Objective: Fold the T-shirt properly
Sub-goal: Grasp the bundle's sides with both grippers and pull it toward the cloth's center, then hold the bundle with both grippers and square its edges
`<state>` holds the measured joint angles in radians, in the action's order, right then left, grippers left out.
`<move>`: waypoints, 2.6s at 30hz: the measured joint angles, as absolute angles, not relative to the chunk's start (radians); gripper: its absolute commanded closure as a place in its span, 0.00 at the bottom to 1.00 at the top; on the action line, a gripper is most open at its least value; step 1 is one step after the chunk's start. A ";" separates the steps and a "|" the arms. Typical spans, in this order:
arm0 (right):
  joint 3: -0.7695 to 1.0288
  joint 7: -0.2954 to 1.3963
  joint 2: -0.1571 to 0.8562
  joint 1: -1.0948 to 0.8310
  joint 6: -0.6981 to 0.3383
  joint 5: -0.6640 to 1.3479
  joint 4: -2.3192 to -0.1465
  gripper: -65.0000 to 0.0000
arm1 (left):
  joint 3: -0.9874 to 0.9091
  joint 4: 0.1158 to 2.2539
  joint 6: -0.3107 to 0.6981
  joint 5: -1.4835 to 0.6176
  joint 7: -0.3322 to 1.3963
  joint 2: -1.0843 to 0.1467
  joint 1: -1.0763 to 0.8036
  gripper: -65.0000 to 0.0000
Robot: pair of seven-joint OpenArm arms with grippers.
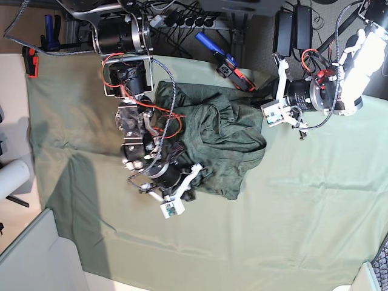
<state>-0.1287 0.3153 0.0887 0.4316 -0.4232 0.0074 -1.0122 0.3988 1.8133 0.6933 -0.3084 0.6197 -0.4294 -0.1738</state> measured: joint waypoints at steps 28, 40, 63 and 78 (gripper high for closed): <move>-0.175 0.556 0.292 0.375 -0.424 0.179 -1.179 1.00 | 0.402 1.282 0.737 -0.299 0.459 -0.352 0.221 0.87; -0.173 0.607 0.287 0.214 -0.422 0.295 -1.351 1.00 | 0.400 0.930 0.702 -0.181 0.345 -0.284 0.500 0.87; 0.006 0.750 0.173 0.035 -0.422 0.251 -1.659 1.00 | 0.261 1.136 0.686 -0.805 0.851 -0.432 0.555 0.87; -0.130 0.710 0.138 0.271 -0.423 0.452 -1.542 1.00 | 0.268 1.627 0.693 -0.791 0.820 -0.462 0.126 0.87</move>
<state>-0.1295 0.7097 0.1379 0.2710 -0.4229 0.4522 -1.5417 0.2680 1.6268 0.6930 -0.7910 0.8200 -0.4622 0.1265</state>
